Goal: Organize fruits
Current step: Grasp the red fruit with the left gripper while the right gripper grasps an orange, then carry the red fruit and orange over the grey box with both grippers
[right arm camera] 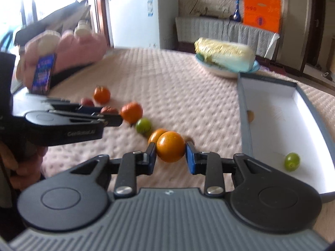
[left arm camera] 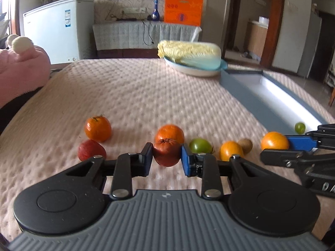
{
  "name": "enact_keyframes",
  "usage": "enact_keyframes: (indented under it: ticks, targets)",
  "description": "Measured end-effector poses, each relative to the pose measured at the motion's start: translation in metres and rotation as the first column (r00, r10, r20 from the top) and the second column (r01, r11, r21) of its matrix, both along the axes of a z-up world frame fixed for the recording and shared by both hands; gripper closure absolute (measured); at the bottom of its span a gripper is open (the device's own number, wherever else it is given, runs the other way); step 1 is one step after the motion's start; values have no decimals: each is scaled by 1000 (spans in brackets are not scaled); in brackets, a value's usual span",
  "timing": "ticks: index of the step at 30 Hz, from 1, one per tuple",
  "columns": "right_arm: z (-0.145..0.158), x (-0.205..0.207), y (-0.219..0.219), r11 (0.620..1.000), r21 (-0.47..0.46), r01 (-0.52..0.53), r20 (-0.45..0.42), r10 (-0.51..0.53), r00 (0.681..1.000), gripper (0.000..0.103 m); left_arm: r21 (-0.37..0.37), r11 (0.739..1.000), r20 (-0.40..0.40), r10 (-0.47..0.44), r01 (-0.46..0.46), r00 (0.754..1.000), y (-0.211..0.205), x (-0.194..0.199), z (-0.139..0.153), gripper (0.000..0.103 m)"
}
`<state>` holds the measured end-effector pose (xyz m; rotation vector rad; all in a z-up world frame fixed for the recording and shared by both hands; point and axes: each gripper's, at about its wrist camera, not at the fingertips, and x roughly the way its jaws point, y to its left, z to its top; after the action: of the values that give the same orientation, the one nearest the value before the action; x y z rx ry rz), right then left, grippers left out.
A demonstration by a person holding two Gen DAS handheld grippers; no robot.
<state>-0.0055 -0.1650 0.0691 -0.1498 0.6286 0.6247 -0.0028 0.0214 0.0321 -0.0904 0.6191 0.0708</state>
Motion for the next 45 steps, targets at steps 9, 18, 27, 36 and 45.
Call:
enact_keyframes:
  ticks: [9,18,27,36,45]
  targets:
    - [11,2,-27,996,73,50,13,-51,999,70,1,1000,15,-28,28,999,-22,2,7,69]
    - [15,1,-39,994,89,60,20,-62,998,70,-9,997,27,-83,83,996,-57,7,13,69]
    - [20,2,-55,989,114,98,28,-102,994,70,-19,995,22,-98,98,995,-78,17,19,69]
    - [24,5,-77,975,152,163,28,-169,985,70,1,986,50,-164,165,985,-103,28,28,69]
    - [25,8,-90,966,164,202,27,-209,978,70,-4,978,56,-210,211,976,-118,45,34,69]
